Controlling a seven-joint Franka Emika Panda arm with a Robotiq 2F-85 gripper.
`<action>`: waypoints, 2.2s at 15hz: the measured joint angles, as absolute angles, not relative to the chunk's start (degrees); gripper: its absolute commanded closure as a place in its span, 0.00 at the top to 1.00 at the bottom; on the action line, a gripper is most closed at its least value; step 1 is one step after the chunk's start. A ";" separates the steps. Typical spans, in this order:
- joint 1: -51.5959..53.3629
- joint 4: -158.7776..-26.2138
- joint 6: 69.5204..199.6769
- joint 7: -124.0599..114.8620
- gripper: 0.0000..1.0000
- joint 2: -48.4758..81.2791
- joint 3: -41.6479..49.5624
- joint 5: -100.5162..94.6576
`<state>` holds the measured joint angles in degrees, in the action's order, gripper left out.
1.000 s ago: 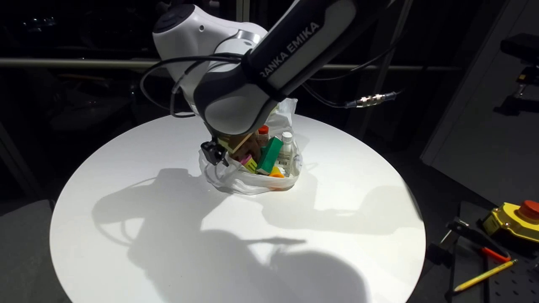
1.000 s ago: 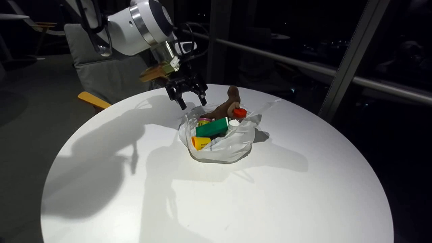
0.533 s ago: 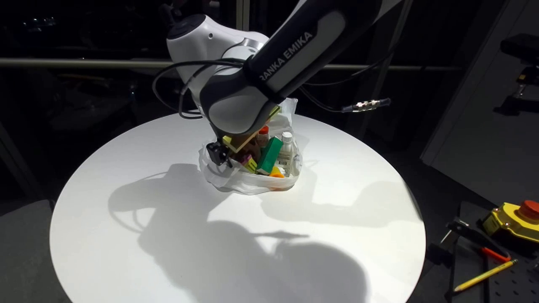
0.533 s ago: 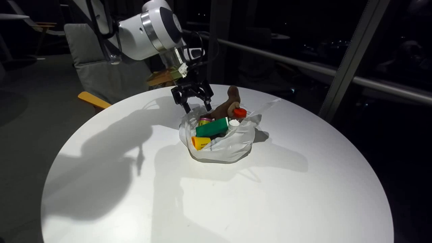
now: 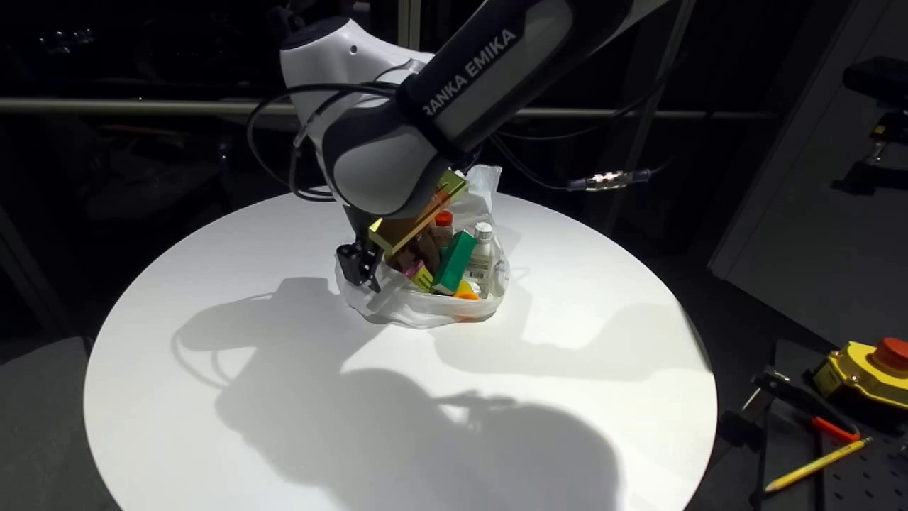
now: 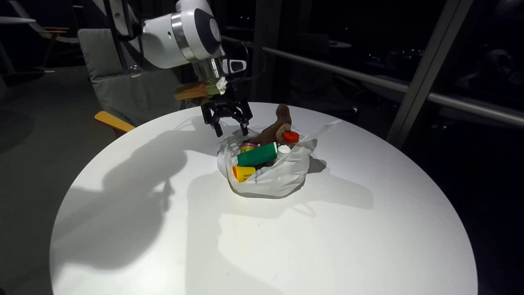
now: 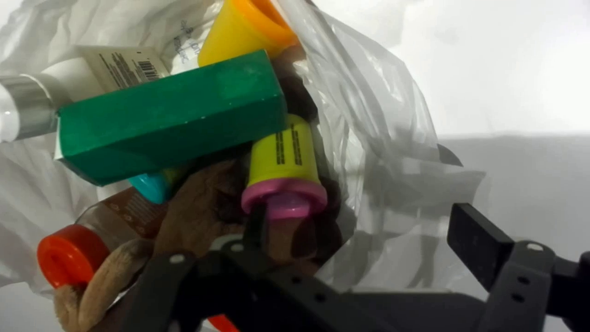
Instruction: Put the containers, reindeer toy and green block inside the white plastic bag
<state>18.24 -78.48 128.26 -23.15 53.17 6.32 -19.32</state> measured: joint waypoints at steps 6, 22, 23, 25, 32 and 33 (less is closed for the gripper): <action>16.90 -77.47 127.47 -20.62 0.35 54.50 5.33 -16.93; 16.53 -76.66 127.46 -19.82 0.10 51.84 5.17 -16.48; 16.39 -76.94 127.46 -19.82 0.09 51.27 5.17 -16.48; 16.03 -77.57 127.46 -19.76 0.08 50.15 5.17 -16.48; 13.23 -79.89 127.58 -14.45 0.43 48.14 3.03 -14.85; 12.88 -80.02 127.59 -13.60 0.50 48.02 2.62 -14.41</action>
<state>12.88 -80.02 127.59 -13.60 48.02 2.62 -14.41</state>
